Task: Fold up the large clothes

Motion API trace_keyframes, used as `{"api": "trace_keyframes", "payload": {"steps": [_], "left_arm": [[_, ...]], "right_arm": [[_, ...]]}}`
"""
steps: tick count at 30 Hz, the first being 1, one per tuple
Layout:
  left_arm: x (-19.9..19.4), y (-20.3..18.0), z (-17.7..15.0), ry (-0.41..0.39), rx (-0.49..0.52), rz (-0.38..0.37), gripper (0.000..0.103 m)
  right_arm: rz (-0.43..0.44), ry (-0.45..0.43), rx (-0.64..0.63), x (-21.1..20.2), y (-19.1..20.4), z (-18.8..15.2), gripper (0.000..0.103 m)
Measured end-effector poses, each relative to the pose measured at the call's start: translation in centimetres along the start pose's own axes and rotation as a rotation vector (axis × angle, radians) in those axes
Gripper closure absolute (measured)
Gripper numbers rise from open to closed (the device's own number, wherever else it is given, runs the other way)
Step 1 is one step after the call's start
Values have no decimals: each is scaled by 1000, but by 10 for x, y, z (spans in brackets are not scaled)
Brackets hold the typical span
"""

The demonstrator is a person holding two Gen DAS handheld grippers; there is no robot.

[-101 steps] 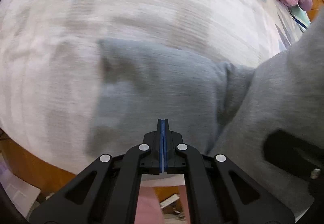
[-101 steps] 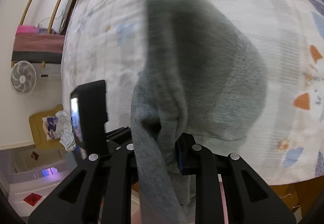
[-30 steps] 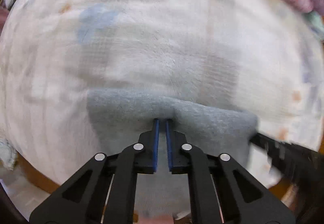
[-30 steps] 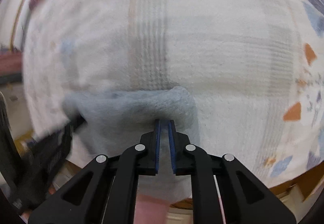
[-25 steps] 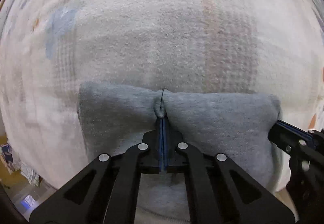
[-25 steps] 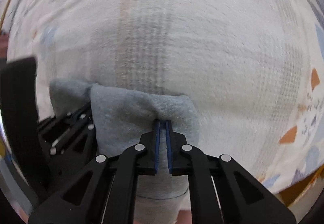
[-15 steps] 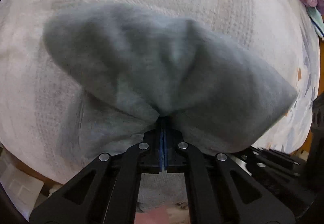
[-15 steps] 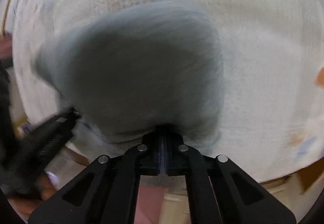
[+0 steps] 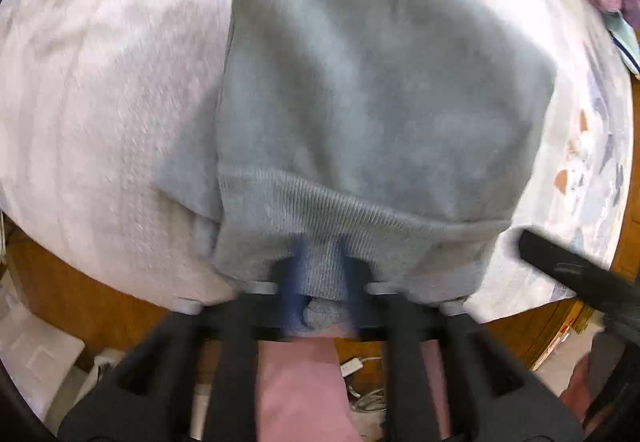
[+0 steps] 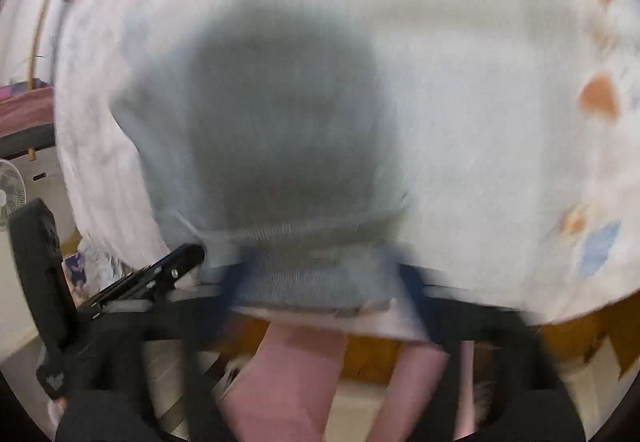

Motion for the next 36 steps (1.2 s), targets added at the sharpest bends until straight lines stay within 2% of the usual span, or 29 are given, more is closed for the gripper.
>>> {"api": "trace_keyframes", "payload": {"steps": [1,3,6,9,11,14,16,18,20,22,24,25,26,27,28,29,30,31,33,34,35,36], "left_arm": [[-3,6,5,-9,5,3,42],[-2,19,19,-4,-4,9,42],[-3,46,34,-3,-43,16,41],[-8,83,53,-32,-37,50,33],[-8,96,70,-57,2,45,27],[-8,117,100,-91,103,79,27],[-2,127,121,-111,127,47,24],[7,129,140,-114,124,-28,22],[22,136,153,-104,91,-158,18],[28,123,151,-108,69,-261,13],[23,136,158,-101,40,-395,13],[20,141,157,-60,-3,-496,13],[19,144,155,20,-94,-632,13],[17,146,151,70,-155,-709,13],[21,147,150,105,-209,-764,12],[27,148,153,99,-220,-773,6],[27,145,157,89,-210,-789,4],[26,144,162,86,-191,-769,4],[21,139,161,113,-183,-718,4],[16,138,163,113,-167,-691,12],[9,142,168,93,-129,-633,37],[8,143,169,76,-106,-613,48]], "right_arm": [[11,-43,-36,-11,0,6,8],[3,-54,-63,-18,-9,13,8],[36,-49,-38,-13,-28,25,8],[62,-47,-61,-9,-46,37,8],[72,-36,-85,-5,-50,34,8],[98,-5,-107,12,-45,32,8],[137,-4,-115,18,-41,39,8],[178,-9,-127,25,-35,43,8],[213,4,-139,31,-37,44,8],[271,31,-123,37,-38,45,8],[356,58,-55,44,-42,40,7],[421,98,33,51,-45,30,6],[476,139,111,57,-47,19,6],[496,151,134,59,-49,9,6],[480,98,69,57,-48,-1,6],[448,77,31,55,-46,-6,6],[384,44,-6,56,-41,-12,6],[338,23,-1,59,-40,-12,6],[298,31,45,63,-42,-6,6],[297,43,82,61,-44,-5,9],[295,41,84,58,-44,-5,19],[285,12,39,46,-41,-5,26]]}}
Point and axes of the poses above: each gripper's, at about its wrist camera, not at the fingertips, and x roughly the way its jaws point, y to its left, z to its top, the point moved 8 cm from there along x, roughly the way its jaws point, and after that the axes turned 8 degrees about -y, right-handed, at the moved point
